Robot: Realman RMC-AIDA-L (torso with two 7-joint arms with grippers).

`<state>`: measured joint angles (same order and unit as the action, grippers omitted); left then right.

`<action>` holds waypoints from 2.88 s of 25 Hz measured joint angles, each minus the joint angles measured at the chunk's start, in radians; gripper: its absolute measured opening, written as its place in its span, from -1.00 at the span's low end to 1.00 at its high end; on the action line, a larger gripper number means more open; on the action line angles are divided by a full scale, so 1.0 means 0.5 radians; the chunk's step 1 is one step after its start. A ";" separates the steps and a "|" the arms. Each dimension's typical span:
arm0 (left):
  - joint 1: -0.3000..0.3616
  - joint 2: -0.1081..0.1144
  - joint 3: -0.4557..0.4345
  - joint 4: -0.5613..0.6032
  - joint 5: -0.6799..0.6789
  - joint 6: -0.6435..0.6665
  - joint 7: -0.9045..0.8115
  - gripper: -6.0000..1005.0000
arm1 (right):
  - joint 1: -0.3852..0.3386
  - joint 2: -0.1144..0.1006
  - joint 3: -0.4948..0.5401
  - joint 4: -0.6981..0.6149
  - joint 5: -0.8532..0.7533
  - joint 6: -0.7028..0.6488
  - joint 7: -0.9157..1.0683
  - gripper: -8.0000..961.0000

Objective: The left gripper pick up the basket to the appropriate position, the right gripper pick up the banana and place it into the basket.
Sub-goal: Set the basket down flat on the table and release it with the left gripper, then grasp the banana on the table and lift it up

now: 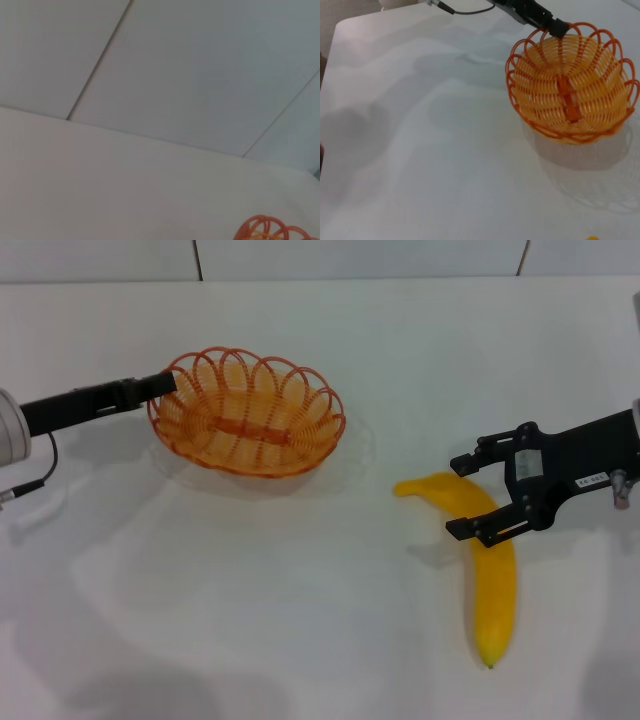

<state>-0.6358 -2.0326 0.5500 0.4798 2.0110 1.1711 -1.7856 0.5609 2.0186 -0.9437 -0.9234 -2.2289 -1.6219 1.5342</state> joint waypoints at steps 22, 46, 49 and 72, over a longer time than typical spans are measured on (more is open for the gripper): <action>0.022 0.000 0.002 -0.131 -0.122 -0.051 0.117 -0.71 | 0.001 0.000 -0.004 0.000 0.000 -0.002 0.000 0.79; 0.023 0.000 0.004 -0.184 -0.138 -0.081 0.117 -0.42 | 0.007 -0.003 -0.012 0.000 -0.003 -0.005 0.024 0.79; 0.023 0.000 0.009 -0.184 -0.138 -0.081 0.117 -0.21 | 0.007 -0.003 -0.012 0.000 -0.003 -0.005 0.024 0.79; 0.043 0.000 0.181 0.093 -0.114 0.016 0.345 0.30 | 0.010 -0.011 0.006 0.052 -0.006 0.003 0.018 0.79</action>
<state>-0.6141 -2.0328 0.6403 0.5262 1.9538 1.1790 -1.6130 0.5661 2.0130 -0.9408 -0.8974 -2.2319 -1.6203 1.5430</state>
